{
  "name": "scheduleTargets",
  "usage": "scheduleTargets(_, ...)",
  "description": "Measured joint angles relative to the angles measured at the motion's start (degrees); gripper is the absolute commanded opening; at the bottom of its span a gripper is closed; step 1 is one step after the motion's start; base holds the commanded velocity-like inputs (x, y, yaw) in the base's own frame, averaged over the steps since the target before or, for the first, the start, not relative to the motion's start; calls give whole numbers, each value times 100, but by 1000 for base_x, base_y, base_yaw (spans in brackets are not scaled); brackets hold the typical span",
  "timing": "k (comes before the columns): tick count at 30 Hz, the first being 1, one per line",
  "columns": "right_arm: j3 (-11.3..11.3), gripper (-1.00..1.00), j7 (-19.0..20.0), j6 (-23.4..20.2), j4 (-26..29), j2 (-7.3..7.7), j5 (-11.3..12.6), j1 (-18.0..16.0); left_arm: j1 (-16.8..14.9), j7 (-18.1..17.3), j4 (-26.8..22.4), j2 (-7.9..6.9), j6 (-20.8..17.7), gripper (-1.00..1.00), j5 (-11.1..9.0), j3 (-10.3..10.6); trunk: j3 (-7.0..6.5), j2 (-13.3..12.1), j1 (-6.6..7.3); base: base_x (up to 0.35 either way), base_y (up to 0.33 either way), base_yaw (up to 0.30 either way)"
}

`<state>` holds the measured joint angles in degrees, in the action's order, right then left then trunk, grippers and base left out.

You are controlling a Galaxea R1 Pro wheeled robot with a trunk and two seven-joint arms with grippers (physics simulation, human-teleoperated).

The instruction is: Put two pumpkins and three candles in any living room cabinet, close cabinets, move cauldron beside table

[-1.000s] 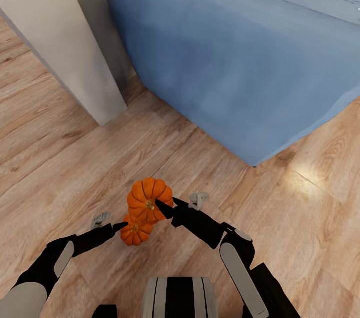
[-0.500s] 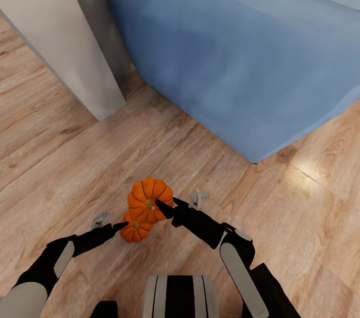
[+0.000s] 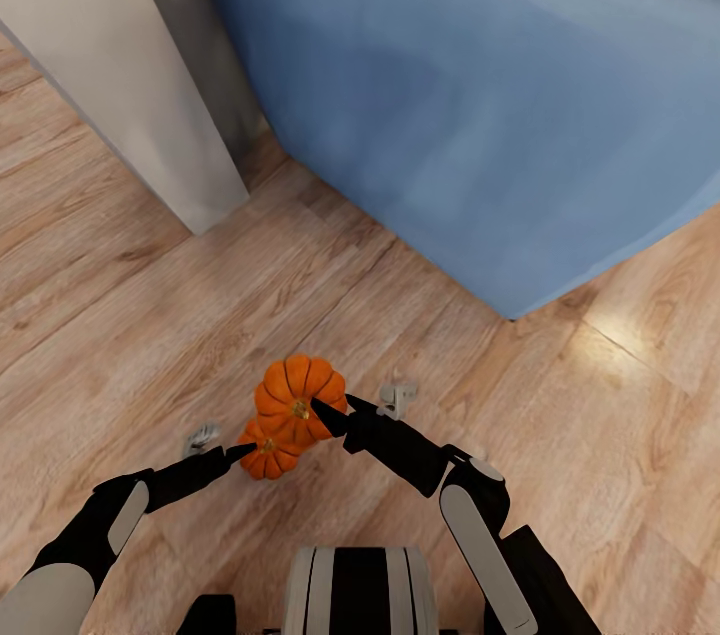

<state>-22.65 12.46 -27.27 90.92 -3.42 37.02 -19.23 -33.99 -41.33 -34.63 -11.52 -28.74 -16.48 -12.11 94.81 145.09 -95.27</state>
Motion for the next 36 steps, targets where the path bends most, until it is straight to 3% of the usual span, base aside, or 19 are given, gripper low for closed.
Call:
scheduleTargets(9,0,-100,0,0,0,-2,0,0,0,-89,1,0,0,100,2,0,89,5,-10,0,0,0)
scheduleTargets(11,0,-100,0,0,0,-1,2,0,-2,-118,-5,-1,-40,100,-76,-1,133,8,-15,0,0,0)
scheduleTargets(29,-1,-100,1,-1,1,-2,12,0,0,-118,3,8,2,100,1,7,134,8,-15,3,-40,0)
scheduleTargets(36,-8,-100,2,-1,1,-7,13,0,-2,-154,-7,6,-74,100,-131,19,133,9,-13,74,-12,0)
